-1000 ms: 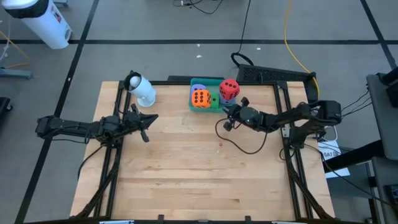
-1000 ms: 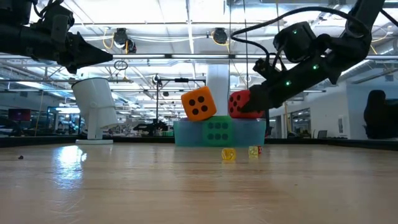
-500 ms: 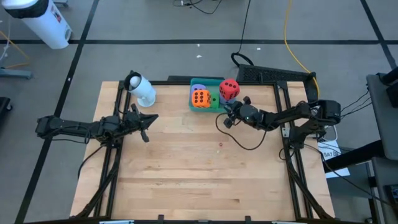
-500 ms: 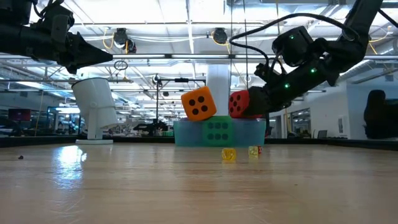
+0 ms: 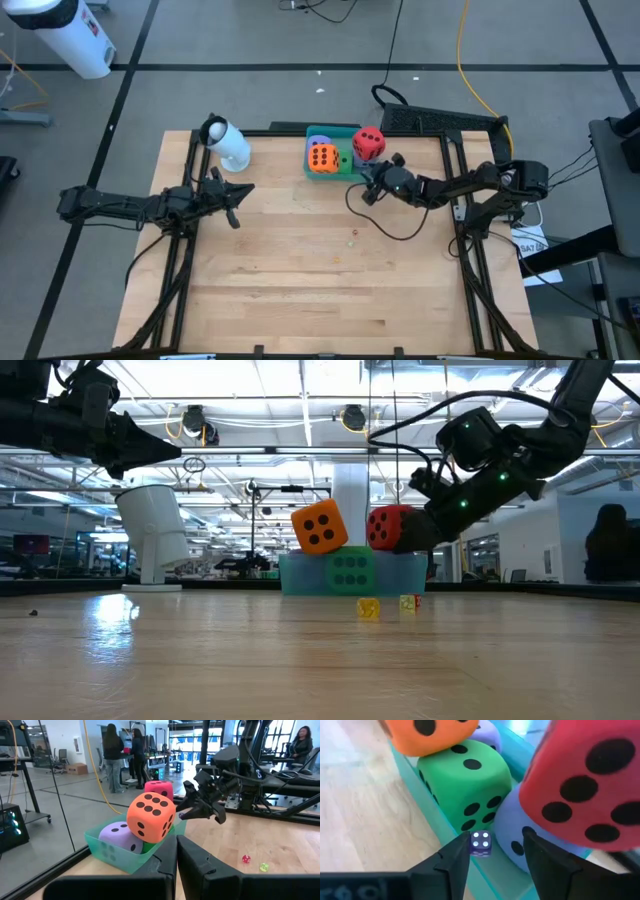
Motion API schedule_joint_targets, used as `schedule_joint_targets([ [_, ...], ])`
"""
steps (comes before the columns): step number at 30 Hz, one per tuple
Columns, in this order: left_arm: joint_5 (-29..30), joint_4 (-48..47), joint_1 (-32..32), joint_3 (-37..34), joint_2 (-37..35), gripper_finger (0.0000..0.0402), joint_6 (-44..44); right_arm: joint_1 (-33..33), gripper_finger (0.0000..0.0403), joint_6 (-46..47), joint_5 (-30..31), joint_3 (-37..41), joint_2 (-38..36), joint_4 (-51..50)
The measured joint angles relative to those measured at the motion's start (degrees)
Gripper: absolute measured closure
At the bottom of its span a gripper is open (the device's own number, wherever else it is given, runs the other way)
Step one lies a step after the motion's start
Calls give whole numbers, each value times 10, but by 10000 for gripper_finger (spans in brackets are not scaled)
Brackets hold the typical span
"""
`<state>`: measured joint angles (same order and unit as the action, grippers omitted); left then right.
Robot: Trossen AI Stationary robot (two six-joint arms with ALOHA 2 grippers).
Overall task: Pick & Place Dice
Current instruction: Put the small purple dice into the green bin
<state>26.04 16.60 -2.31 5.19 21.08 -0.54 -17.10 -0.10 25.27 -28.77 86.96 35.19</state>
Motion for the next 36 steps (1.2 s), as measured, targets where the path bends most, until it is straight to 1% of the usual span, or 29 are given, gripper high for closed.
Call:
schedule_joint_targets([
  [3, 0, 0, 0, 0, 0, 382, 0, 9, 219, -34, 2, 0, 0, 2],
  [10, 0, 0, 0, 0, 0, 382, 0, 29, 218, -93, 0, 0, 1, 55],
  [14, -1, 3, 0, 0, 0, 382, -20, 36, 218, -114, 1, 0, 1, 56],
  [17, -18, 13, 0, 2, 4, 382, -39, 38, 218, -127, 1, 0, 1, 60],
  [20, -36, 11, 0, 26, 36, 384, -61, 37, 218, -133, 1, 0, 1, 74],
  [23, -44, 14, 0, 69, 103, 396, -80, 38, 218, -153, 1, 0, 1, 95],
  [28, -28, 33, 1, 165, 265, 391, -106, 38, 218, -200, 7, 0, 1, 130],
  [32, -18, 77, 12, 254, 397, 398, -95, 44, 218, -236, 34, 0, 1, 135],
  [36, -23, 78, 38, 353, 511, 391, -93, 55, 218, -278, 67, 0, 1, 138],
])
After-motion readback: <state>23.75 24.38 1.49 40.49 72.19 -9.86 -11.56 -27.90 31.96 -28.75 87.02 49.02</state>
